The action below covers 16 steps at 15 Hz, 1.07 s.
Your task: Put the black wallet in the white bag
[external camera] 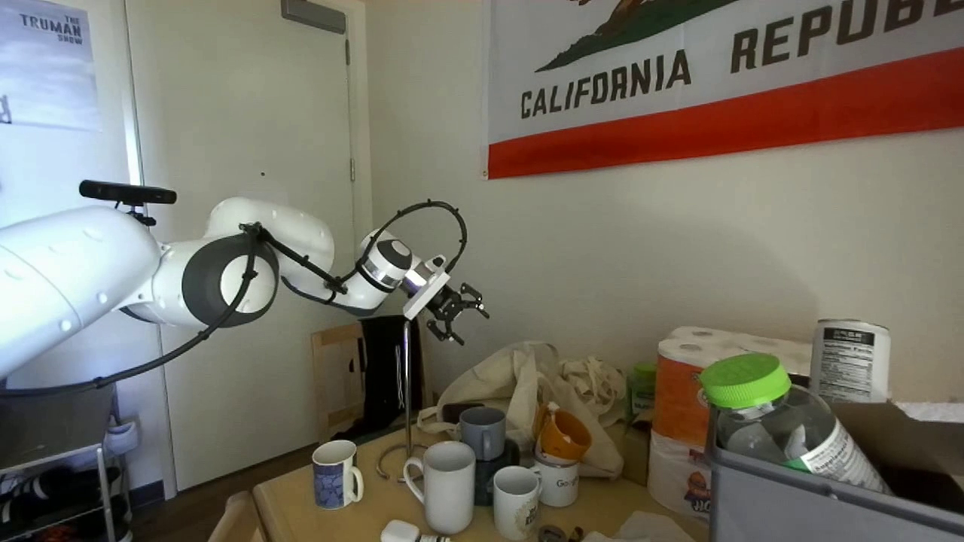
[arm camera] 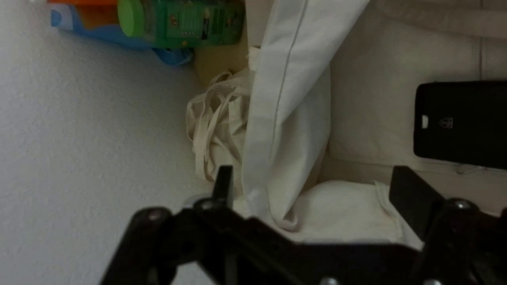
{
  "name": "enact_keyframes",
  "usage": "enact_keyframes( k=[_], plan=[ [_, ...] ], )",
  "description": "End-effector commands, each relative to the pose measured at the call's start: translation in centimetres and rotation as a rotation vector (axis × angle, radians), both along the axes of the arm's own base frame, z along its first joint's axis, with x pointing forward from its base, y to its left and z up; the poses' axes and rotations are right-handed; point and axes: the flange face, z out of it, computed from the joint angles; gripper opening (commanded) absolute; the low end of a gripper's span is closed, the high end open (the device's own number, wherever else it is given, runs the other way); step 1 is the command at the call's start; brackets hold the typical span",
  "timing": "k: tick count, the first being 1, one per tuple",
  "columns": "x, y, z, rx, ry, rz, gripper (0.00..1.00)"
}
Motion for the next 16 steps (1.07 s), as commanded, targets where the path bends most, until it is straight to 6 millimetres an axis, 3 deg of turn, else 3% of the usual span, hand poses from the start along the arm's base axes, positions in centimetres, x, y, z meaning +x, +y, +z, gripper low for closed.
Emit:
enact_keyframes(
  k=[1, 4, 7, 10, 12, 16],
  plan=[
    [-1.2, -1.2, 6.8, -0.019, 0.138, -0.044, 1.0],
    [-2.2, -3.5, 12.8, -0.028, 0.196, -0.114, 1.0],
    [-3.1, -7.6, 19.0, -0.009, 0.249, -0.182, 1.0],
    [-3.6, -13.5, 24.2, 0.051, 0.31, -0.23, 1.0],
    [-3.9, -18.5, 26.8, 0.117, 0.367, -0.254, 1.0],
    [-4.6, -27.5, 29.4, 0.281, 0.493, -0.269, 1.0]
  ],
)
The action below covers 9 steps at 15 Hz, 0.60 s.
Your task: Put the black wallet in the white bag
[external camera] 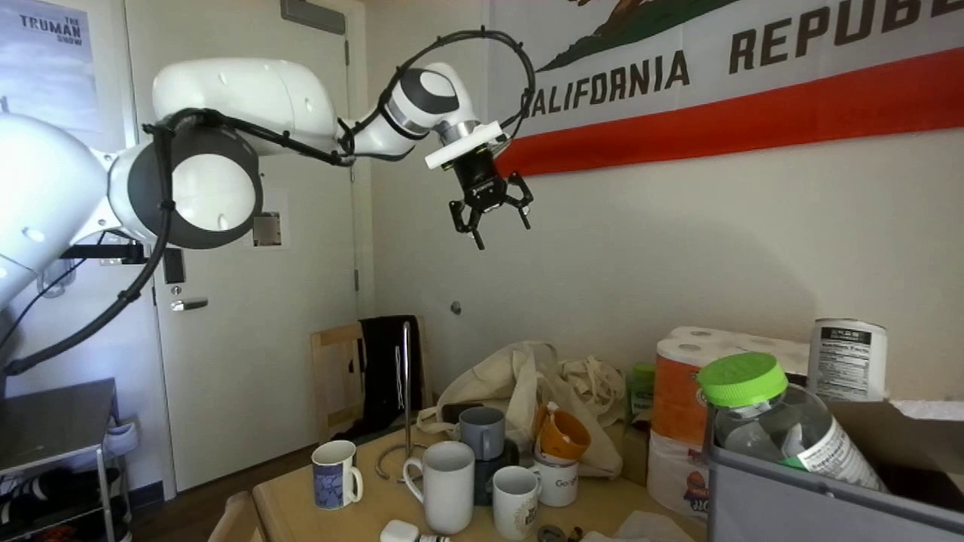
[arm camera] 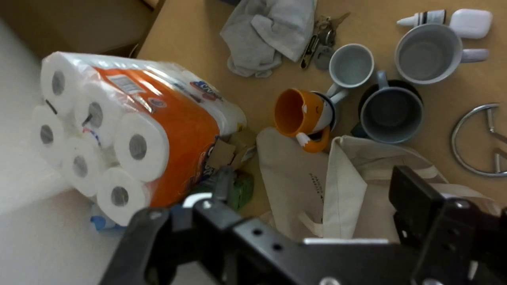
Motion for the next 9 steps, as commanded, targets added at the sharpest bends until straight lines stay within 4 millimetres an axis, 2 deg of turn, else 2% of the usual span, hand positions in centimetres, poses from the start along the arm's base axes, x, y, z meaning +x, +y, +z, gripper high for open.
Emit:
enact_keyframes(
  k=[1, 5, 9],
  plan=[
    [-1.3, -6.4, 1.7, 0.163, 0.107, -0.008, 1.0],
    [-2.2, -12.2, 1.4, 0.329, 0.203, -0.024, 1.0],
    [-2.8, -14.5, 0.3, 0.412, 0.276, -0.028, 1.0]
  ],
)
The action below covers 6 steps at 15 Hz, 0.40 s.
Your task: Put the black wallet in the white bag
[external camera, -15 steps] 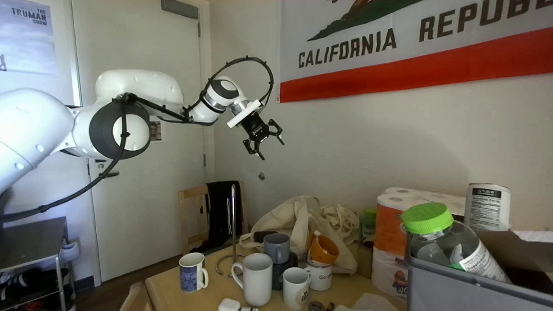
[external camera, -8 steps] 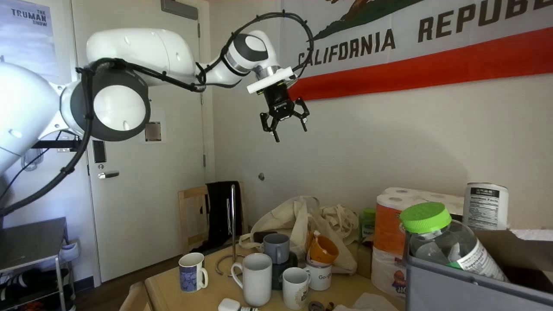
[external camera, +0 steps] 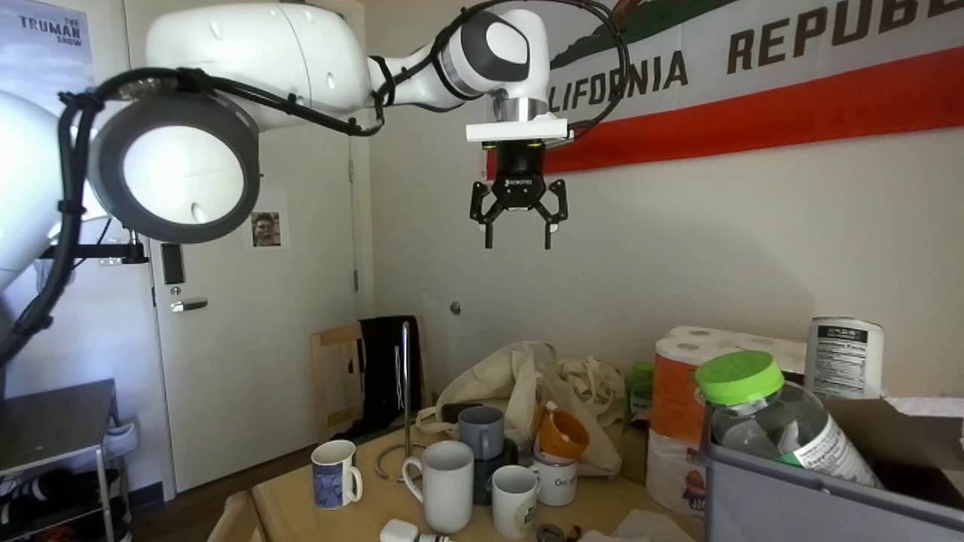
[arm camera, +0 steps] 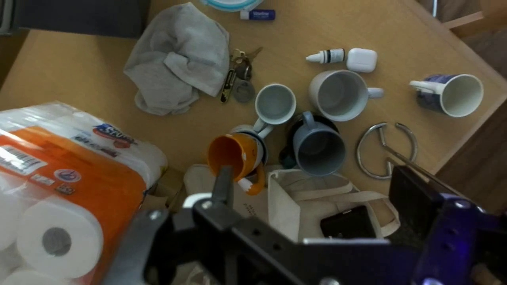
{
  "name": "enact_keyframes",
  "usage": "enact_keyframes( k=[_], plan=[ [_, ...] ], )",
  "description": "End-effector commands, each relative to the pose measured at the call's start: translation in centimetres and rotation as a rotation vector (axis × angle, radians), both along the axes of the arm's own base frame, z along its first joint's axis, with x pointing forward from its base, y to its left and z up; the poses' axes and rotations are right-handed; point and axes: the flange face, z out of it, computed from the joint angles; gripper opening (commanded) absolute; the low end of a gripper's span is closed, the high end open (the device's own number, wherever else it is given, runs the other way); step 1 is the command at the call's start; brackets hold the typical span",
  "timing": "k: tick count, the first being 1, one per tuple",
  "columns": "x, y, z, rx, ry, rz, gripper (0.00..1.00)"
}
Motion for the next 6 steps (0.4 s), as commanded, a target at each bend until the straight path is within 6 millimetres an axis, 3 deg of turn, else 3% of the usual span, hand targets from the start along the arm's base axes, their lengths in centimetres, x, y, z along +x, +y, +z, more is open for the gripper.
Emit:
enact_keyframes(
  k=[1, 6],
  plan=[
    [-1.17, -0.69, -0.25, 0.068, 0.068, 0.024, 1.0],
    [-1.26, -0.71, -1.1, 0.085, 0.099, 0.009, 1.0]
  ],
)
